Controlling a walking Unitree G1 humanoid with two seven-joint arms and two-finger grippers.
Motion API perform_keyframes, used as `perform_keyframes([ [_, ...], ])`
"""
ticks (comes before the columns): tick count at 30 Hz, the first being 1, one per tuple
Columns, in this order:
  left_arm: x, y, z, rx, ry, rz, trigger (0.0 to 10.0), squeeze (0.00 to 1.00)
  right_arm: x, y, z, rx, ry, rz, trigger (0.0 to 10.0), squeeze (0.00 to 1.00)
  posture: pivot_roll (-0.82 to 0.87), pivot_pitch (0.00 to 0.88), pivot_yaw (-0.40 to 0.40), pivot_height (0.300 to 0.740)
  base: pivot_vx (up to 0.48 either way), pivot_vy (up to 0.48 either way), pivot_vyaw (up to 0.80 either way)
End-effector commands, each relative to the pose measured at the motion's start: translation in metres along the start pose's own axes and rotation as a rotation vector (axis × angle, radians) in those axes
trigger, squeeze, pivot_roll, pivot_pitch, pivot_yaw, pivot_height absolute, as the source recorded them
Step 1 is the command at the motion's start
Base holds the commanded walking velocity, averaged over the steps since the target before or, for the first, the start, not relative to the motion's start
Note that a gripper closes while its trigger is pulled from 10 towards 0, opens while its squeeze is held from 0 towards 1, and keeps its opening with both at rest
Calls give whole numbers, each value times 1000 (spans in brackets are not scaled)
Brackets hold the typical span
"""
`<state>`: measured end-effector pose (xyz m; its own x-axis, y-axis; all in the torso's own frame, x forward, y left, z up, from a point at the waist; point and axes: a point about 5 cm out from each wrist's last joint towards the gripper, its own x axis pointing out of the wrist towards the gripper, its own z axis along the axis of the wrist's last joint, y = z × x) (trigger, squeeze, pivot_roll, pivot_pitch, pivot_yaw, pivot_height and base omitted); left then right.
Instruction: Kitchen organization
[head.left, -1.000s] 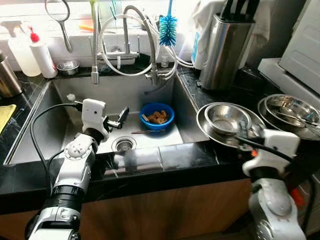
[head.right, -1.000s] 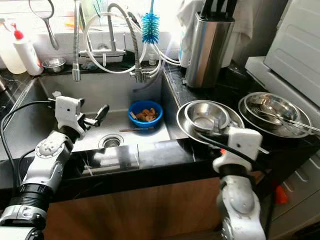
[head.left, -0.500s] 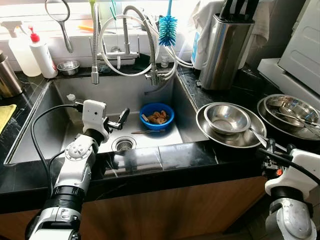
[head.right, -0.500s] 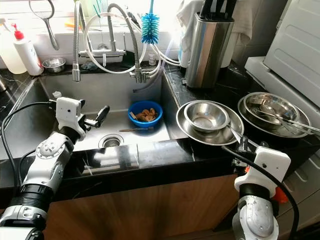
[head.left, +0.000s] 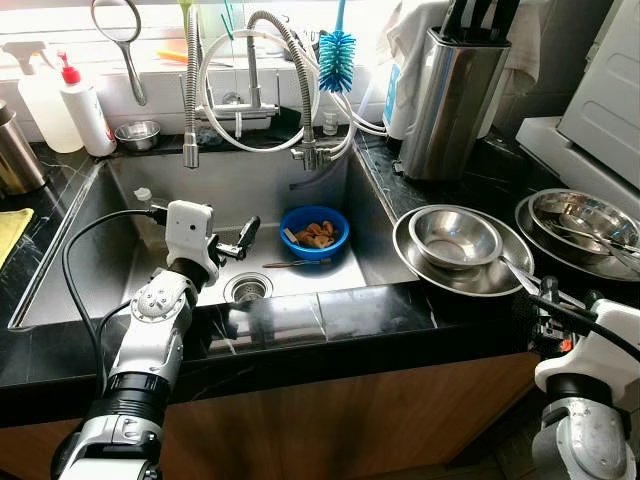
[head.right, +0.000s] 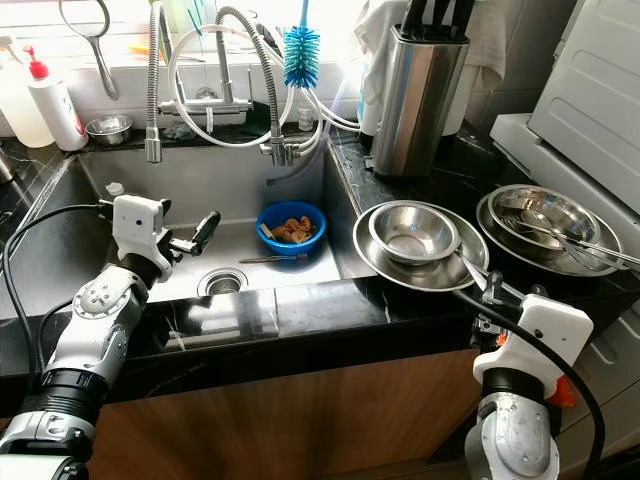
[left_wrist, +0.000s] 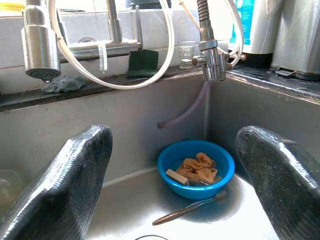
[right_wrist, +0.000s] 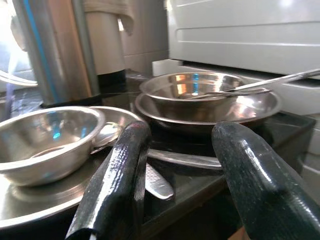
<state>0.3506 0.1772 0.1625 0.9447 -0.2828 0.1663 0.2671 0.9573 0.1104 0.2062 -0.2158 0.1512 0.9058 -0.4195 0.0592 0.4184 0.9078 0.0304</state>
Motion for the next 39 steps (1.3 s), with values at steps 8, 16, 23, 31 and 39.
perform_keyframes([
  [8,-2,-2,-3,28,14,-15,10000,0,5,-1,-3,150,32,-43,10000,0,-75,40,-23,740,0,0,0],
  [16,-2,-2,-2,41,10,-17,10000,0,12,6,-10,396,101,-37,10000,0,-73,50,-24,740,0,0,0],
  [23,-2,-2,-1,49,7,-17,10000,0,12,8,-15,421,133,-16,10000,0,-73,50,-24,740,0,0,0],
  [31,-1,-2,1,58,2,-16,10000,0,13,7,-14,422,132,-18,10000,0,-69,53,-24,740,0,0,0],
  [39,-1,-1,2,65,-3,-9,10000,0,15,7,-12,426,124,-21,10000,0,-69,51,-24,740,0,0,0],
])
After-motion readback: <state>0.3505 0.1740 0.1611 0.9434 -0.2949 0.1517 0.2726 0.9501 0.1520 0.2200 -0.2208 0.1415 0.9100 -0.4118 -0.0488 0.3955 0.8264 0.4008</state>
